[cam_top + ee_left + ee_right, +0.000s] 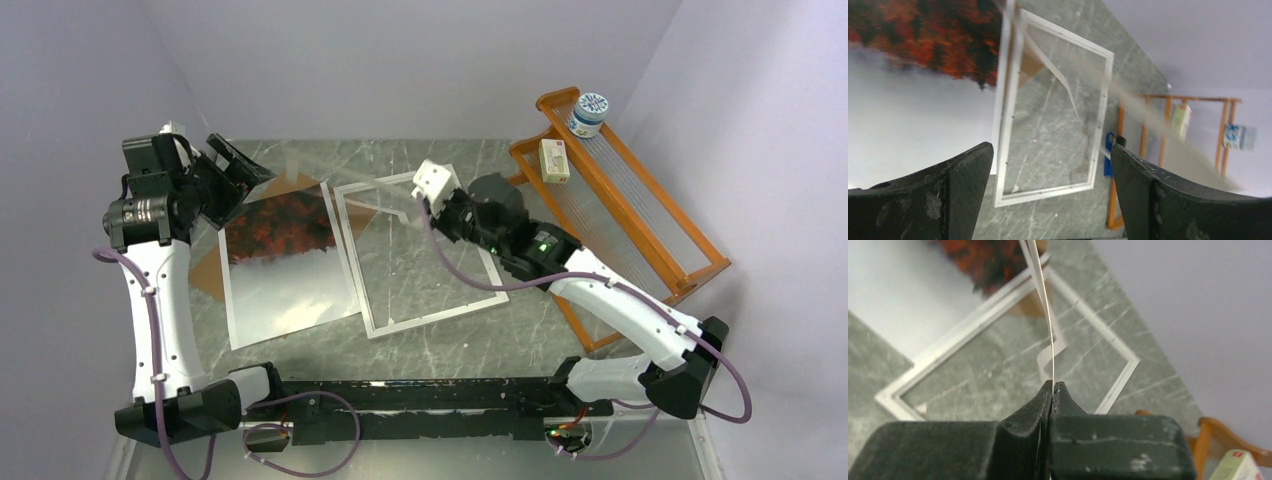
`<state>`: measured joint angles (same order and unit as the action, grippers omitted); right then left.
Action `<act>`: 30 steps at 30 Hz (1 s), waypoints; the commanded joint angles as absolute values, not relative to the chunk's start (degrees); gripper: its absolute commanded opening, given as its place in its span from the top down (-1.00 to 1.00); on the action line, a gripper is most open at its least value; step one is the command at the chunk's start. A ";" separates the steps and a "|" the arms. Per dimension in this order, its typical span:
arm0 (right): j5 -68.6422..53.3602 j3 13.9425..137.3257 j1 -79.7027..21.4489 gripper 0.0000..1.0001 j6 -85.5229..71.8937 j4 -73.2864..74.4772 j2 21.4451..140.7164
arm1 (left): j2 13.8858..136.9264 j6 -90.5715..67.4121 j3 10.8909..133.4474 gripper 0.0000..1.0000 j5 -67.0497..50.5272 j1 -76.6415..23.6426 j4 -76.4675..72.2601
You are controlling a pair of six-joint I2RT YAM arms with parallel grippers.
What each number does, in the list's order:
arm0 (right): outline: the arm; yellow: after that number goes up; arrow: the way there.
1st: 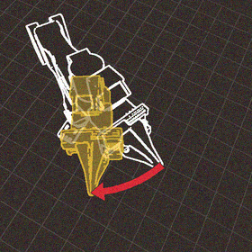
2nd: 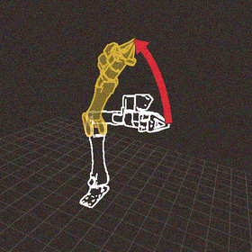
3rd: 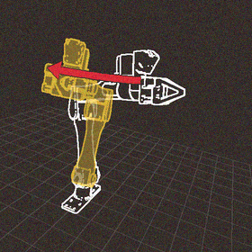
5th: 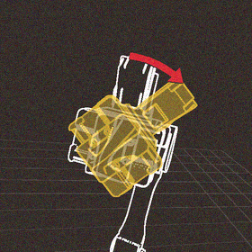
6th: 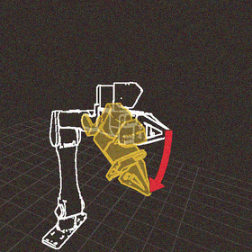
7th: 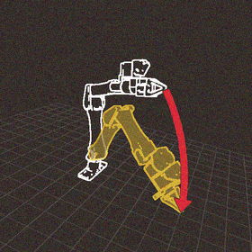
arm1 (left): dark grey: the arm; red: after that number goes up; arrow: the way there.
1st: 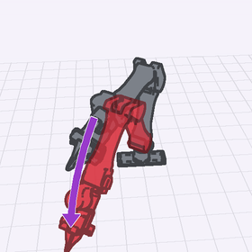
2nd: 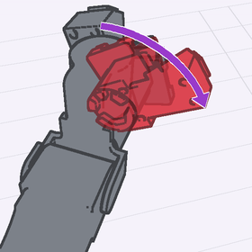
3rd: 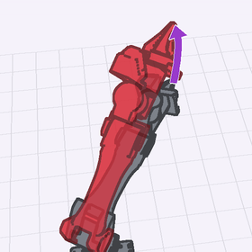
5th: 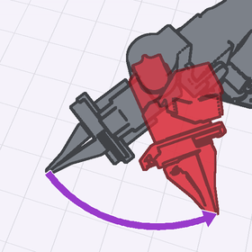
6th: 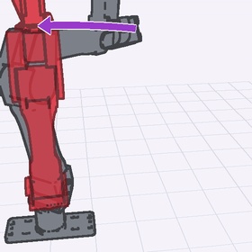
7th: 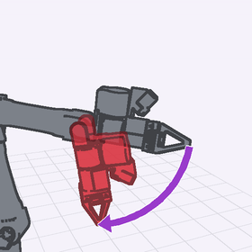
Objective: Put the photo into the frame
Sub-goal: Place the photo frame item in the photo frame.
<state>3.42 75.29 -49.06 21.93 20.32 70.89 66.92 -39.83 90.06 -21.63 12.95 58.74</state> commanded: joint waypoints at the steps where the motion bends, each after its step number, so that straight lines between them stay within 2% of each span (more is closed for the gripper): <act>1: 6.58 66.11 -50.15 1.00 23.44 20.75 69.35 | 66.31 -43.64 91.61 -0.87 -8.59 13.54 62.81; 3: 6.53 62.30 -50.33 1.00 22.33 19.00 67.01 | 65.47 -44.49 89.03 -0.87 -6.49 14.40 62.62; 9: 4.46 55.35 -50.78 1.00 22.33 17.10 60.76 | 63.41 -45.23 80.84 -0.88 -10.98 15.16 60.54; 14: 3.77 51.16 -50.89 1.00 21.48 14.83 57.72 | 61.00 -42.16 66.82 -0.88 -26.68 15.13 48.95; 17: 1.36 47.87 -50.91 1.00 21.30 12.03 55.21 | 64.21 -38.90 62.41 -0.88 -35.54 15.10 45.63; 19: 0.33 45.44 -50.98 1.00 21.40 10.37 53.14 | 67.53 -37.24 61.59 -0.88 -39.46 15.13 45.41; 23: 0.22 43.39 -51.14 1.00 21.27 10.00 51.69 | 73.41 -36.33 64.76 -0.88 -39.93 15.16 46.77; 26: 0.25 42.87 -51.32 1.00 21.06 10.02 51.59 | 76.97 -40.18 66.93 -0.88 -39.36 15.19 46.82; 30: -1.23 41.99 -51.94 1.00 21.56 8.06 51.41 | 81.85 -48.03 63.82 -0.87 -45.88 14.99 38.80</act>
<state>0.84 42.63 -51.20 21.91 13.19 52.66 78.81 -41.21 64.03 -38.24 15.03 46.70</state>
